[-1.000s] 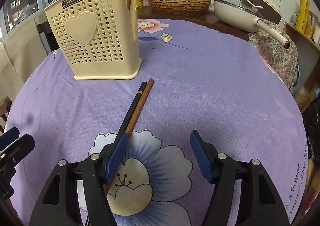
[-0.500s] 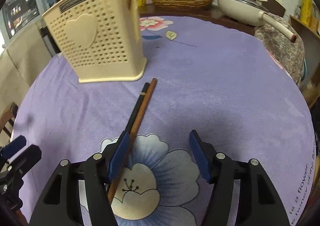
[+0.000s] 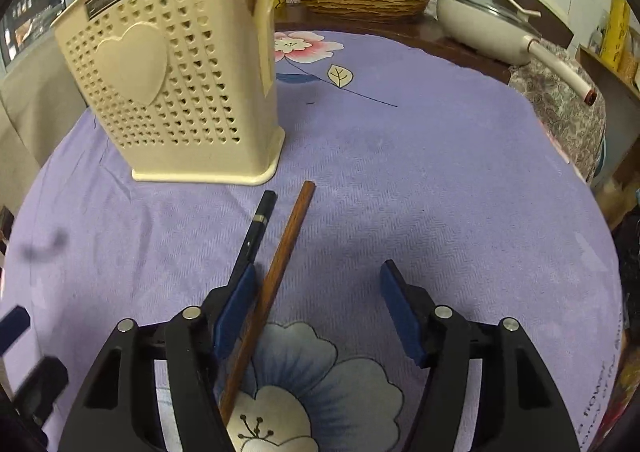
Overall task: Organize utensils
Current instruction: 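Move the right tool to a brown chopstick while the left tool approaches a black chopstick, then close the right tool on the brown chopstick while the left tool grasps the black chopstick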
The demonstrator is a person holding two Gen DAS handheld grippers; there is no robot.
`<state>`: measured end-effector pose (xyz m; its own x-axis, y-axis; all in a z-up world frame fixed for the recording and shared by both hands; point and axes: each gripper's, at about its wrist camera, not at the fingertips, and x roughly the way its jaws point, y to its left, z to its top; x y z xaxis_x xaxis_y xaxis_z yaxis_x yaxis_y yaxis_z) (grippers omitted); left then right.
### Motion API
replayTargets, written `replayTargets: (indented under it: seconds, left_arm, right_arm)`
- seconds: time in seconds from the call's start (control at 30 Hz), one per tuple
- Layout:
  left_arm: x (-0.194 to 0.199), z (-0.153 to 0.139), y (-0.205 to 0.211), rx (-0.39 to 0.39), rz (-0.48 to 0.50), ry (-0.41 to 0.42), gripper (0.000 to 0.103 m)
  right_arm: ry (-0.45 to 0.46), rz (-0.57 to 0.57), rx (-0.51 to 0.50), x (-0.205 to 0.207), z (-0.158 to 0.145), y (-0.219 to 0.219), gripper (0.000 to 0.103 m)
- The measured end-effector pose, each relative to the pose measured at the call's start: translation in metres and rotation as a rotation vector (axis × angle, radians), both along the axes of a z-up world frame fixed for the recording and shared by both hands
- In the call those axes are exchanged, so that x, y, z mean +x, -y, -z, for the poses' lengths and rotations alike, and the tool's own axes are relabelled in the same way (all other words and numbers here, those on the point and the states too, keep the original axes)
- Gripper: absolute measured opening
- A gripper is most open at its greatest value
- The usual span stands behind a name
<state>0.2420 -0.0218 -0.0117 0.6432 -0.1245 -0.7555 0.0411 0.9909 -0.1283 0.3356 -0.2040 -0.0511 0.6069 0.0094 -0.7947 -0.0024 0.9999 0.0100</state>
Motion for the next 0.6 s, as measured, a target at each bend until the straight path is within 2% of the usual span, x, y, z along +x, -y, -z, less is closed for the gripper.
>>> replayTargets:
  seconds: [0.1,0.17,0.27,0.43,0.6]
  left_arm:
    - [-0.001,0.001,0.001,0.003,0.003,-0.004,0.080]
    - [-0.001,0.001,0.001,0.002,0.003,-0.007,0.080]
    - [0.000,0.001,0.002,-0.003,0.004,-0.009,0.080]
    - [0.004,-0.002,0.014,0.013,0.038,-0.005,0.080]
    - [0.015,-0.005,0.030,0.009,0.074,-0.011,0.080]
  right_arm:
    - [0.008,-0.008,-0.002,0.002,-0.001,0.004,0.048]
    - [0.002,-0.023,0.004,0.002,-0.003,0.008,0.028]
    - [-0.014,-0.038,0.031,0.002,-0.004,0.016,0.018]
    - [-0.038,-0.073,0.027,-0.002,-0.004,0.032,0.015]
    - [-0.044,-0.054,0.046,-0.005,-0.004,0.052,0.015]
